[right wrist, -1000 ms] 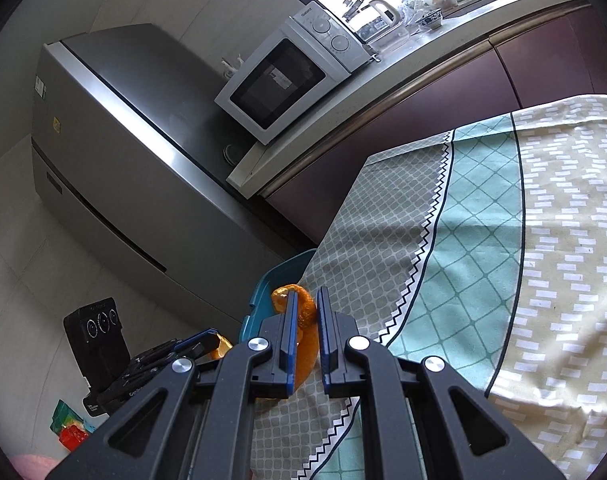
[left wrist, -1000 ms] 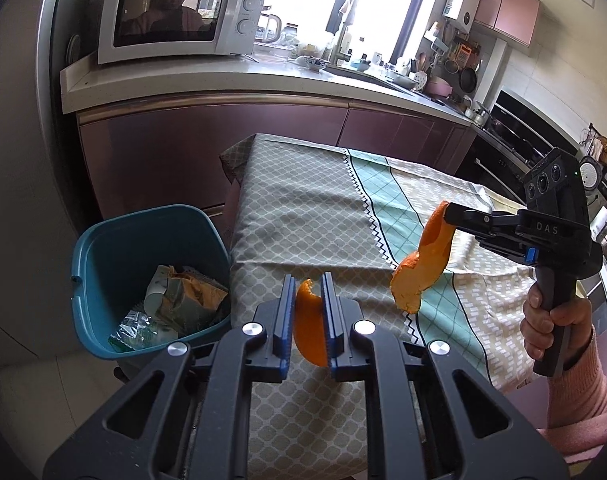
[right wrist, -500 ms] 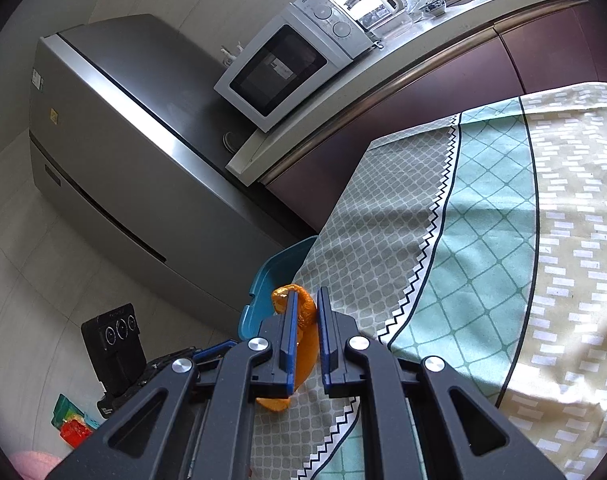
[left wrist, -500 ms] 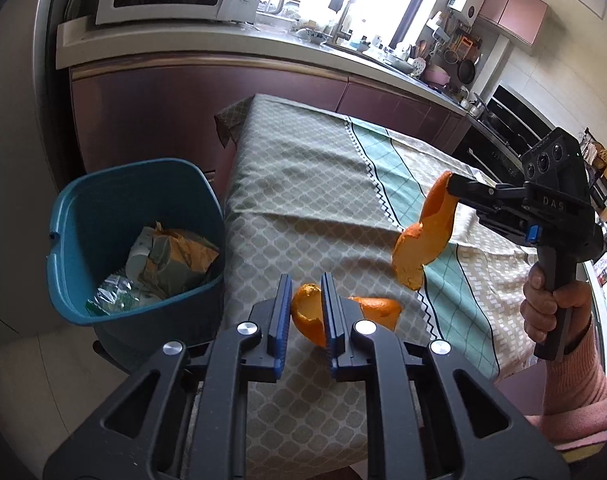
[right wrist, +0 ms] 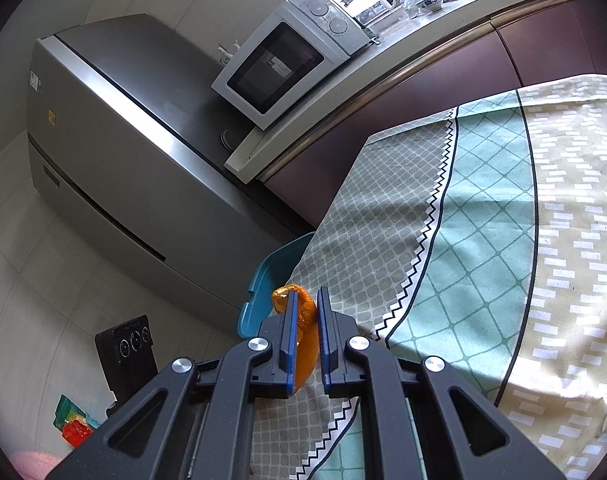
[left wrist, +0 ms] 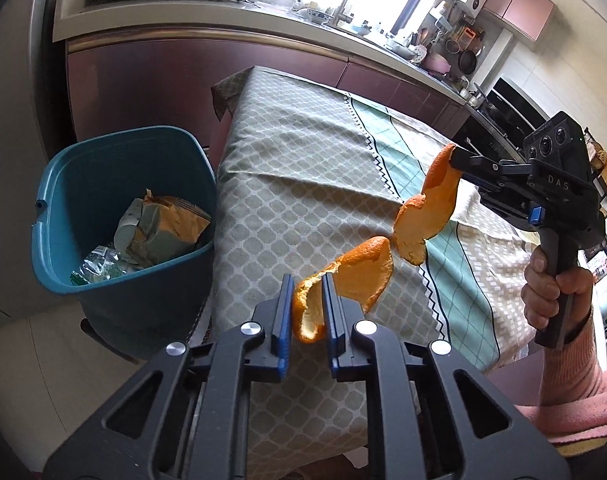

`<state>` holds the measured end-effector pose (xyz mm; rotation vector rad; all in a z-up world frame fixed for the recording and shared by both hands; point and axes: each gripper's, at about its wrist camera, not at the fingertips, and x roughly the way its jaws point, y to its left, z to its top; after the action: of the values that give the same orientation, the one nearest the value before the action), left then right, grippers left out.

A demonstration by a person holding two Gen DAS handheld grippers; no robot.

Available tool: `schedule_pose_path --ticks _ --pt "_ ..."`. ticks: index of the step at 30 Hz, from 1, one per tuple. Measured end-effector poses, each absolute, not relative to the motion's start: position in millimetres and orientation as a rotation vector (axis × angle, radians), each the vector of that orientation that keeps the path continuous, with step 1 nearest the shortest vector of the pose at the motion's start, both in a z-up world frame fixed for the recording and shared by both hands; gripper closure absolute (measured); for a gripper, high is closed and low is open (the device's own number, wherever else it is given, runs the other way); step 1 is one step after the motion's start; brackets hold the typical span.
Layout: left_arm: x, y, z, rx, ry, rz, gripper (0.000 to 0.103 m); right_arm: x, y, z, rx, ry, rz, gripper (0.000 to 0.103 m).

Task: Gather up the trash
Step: 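Carry the peels in the left gripper while the right gripper carries its peel to the teal bin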

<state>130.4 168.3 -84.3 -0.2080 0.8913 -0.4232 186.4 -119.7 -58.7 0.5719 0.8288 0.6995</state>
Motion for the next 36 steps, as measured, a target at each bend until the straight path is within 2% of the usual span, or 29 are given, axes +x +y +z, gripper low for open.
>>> schedule_pose_path --ticks 17,36 --pt "125.6 197.4 -38.9 -0.216 0.75 -0.351 0.092 205.7 -81.7 -41.0 0.556 0.805 0.769 0.095" --pt "157.8 263.0 -26.6 -0.245 0.688 -0.169 0.092 254.5 -6.3 -40.9 0.542 0.852 0.819 0.095"
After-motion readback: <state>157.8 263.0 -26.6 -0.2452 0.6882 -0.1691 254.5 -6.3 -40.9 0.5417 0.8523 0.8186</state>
